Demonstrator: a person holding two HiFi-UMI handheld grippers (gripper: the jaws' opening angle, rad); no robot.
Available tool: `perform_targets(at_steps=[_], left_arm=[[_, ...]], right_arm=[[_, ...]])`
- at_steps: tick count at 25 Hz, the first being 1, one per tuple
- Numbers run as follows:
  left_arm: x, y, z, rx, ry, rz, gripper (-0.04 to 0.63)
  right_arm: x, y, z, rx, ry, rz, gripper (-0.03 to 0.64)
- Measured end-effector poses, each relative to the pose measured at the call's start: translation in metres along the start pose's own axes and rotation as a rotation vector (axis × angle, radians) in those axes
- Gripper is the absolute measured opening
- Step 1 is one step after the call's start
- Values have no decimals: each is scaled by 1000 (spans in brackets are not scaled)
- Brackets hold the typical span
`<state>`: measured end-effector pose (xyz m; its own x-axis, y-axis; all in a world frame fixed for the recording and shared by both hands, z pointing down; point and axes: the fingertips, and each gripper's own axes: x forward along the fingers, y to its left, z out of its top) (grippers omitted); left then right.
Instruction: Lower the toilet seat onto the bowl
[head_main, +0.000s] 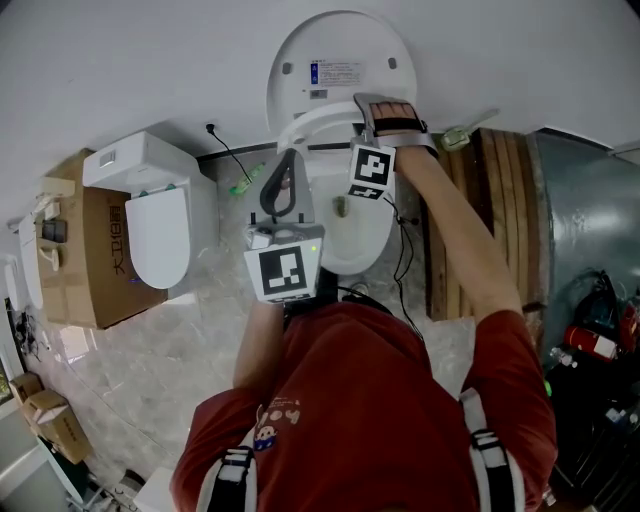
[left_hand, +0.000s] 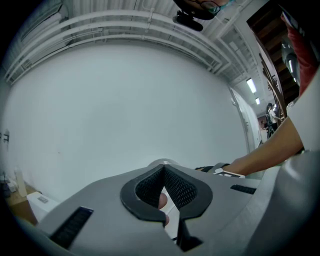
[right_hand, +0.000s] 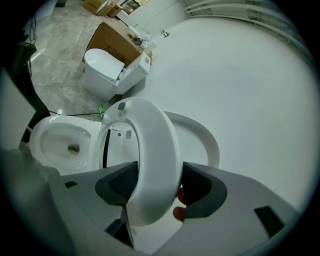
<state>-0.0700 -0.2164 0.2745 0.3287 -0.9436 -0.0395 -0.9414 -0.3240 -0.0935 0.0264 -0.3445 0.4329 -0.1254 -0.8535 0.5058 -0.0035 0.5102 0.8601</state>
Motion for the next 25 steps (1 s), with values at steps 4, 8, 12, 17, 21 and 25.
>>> perform_targets(at_steps=[4, 8, 12, 17, 21, 25], left_arm=[[-13, -9, 5, 6, -5, 10, 11], [-24, -15, 7, 21, -8, 19, 11], [-36, -22, 9, 30, -9, 27, 11], [-48, -27, 9, 31, -16, 33, 11], [-59, -32, 13, 33, -33, 36, 11], [-76, -36, 23, 23, -70, 46, 11]], right_arm=[[-15, 11, 1, -9, -20, -4, 275], [-28, 24, 4, -16, -41, -11, 273], [-41, 38, 6, -10, -65, -5, 272], [-55, 54, 8, -14, -68, 15, 262], [-69, 69, 9, -12, -75, 44, 250], [-82, 88, 11, -5, -94, 65, 238]])
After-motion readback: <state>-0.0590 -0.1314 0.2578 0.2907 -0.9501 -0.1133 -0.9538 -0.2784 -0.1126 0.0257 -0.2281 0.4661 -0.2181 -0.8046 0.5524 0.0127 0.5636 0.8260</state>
